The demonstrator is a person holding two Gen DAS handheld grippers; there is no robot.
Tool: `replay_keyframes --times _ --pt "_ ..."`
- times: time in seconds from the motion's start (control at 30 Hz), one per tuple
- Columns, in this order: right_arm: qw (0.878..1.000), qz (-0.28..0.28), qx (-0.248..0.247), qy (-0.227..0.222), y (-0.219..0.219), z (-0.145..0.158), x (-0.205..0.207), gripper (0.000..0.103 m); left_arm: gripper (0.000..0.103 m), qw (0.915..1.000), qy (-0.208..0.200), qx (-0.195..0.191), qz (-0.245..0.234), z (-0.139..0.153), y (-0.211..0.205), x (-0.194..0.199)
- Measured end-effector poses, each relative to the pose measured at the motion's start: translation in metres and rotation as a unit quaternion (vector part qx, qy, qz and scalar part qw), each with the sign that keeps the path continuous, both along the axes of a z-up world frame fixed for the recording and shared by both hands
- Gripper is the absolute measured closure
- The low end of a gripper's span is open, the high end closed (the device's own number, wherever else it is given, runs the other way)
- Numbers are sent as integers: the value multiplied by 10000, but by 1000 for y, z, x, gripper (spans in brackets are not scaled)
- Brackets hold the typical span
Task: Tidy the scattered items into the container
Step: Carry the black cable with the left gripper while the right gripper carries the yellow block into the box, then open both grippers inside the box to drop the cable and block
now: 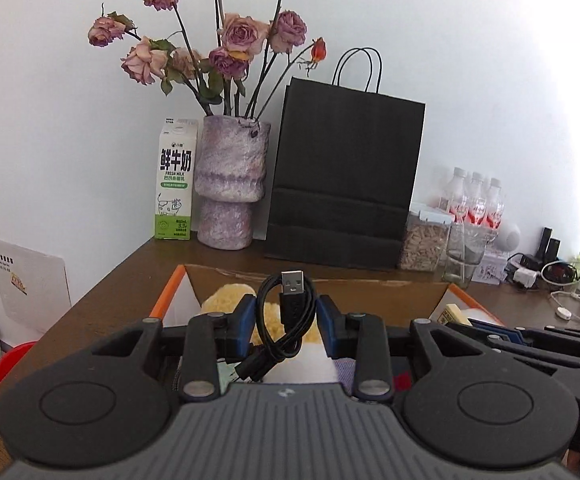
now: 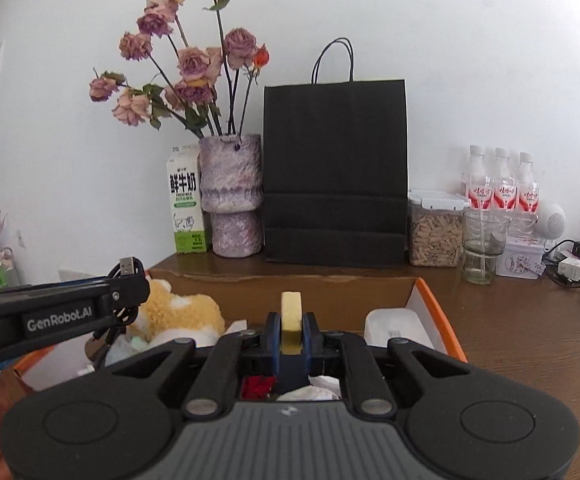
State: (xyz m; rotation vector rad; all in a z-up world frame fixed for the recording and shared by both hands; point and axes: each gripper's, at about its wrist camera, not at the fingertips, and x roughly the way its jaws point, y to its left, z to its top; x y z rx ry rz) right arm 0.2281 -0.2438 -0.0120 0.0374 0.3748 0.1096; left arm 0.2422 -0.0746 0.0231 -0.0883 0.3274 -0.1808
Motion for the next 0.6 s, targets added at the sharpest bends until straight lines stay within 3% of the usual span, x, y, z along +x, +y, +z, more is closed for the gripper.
replay_keyframes --times 0.27,0.3,0.33,0.37,0.4,0.43,0.47,0.6 --pt "10000 -44 -56 -45 3 -6 -8 92 68 9998 -34 158 -113 -3 -7 -10" --pt "9999 -65 -55 -79 2 -6 -9 85 54 9998 -54 191 -95 -4 -8 -11" --pt "9999 -93 -65 -103 2 -6 -11 65 39 9997 -90 216 -36 -5 -8 -12" --pt "9997 -153 -89 -138 1 -7 -13 56 9 9996 -166 224 58 -5 -9 -14" --pt "9995 -194 -90 -211 -1 -7 -17 30 0 9990 -335 211 202 -4 -8 -18" --pt "9993 -210 -59 -300 -3 -7 -19 5 0 9983 -464 211 267 -3 -7 -21" --pt "9990 -225 -16 -393 -4 -7 -22 0 0 9979 -535 196 305 -1 -6 -23" --pt "9977 -302 -6 -610 -7 -4 -31 0 0 9976 -600 41 335 -1 -3 -26"
